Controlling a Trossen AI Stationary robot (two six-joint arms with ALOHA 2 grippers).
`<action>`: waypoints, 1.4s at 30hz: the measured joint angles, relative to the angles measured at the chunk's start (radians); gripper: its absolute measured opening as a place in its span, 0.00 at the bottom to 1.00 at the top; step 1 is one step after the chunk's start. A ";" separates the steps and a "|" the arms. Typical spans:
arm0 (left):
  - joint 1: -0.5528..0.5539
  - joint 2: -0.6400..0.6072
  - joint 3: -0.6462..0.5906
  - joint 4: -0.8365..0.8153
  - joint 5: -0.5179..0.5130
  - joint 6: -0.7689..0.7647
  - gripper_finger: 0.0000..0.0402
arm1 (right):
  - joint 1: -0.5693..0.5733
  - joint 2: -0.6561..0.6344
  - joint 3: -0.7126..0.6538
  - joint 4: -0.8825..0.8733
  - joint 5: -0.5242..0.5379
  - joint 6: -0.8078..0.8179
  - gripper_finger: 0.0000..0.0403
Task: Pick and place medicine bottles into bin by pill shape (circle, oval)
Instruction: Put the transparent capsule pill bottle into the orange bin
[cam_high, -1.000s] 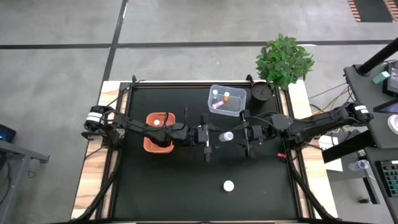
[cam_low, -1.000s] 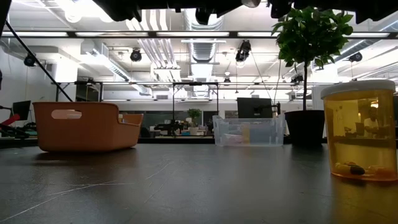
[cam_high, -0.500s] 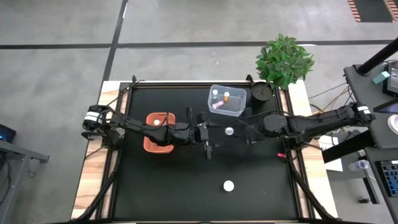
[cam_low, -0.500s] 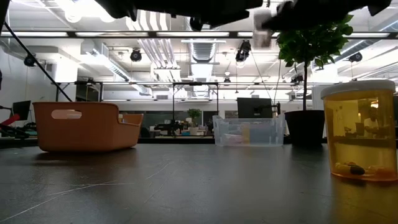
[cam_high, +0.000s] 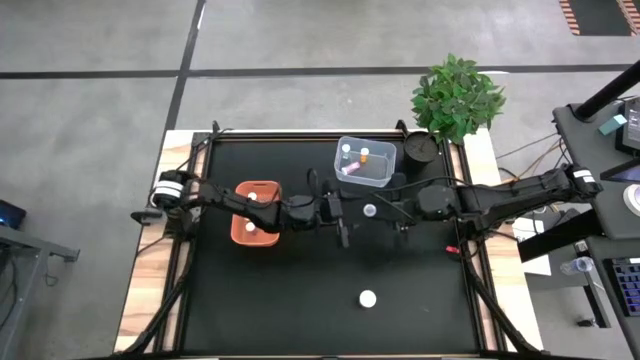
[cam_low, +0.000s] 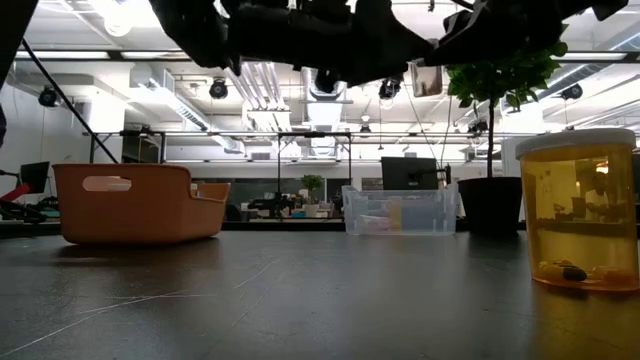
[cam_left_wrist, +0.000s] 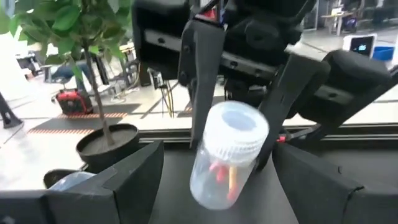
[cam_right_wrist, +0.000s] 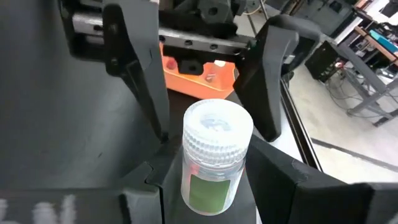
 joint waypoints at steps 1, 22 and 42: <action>0.000 0.001 0.000 0.008 0.011 0.001 0.71 | 0.000 0.003 0.000 0.000 0.000 0.000 0.36; 0.030 0.002 0.022 0.086 -0.287 -0.401 0.71 | 0.001 0.110 -0.010 0.046 0.490 -0.081 0.36; 0.032 0.074 0.129 -0.091 -0.287 -0.451 0.60 | 0.000 0.229 0.025 0.106 0.495 -0.119 0.36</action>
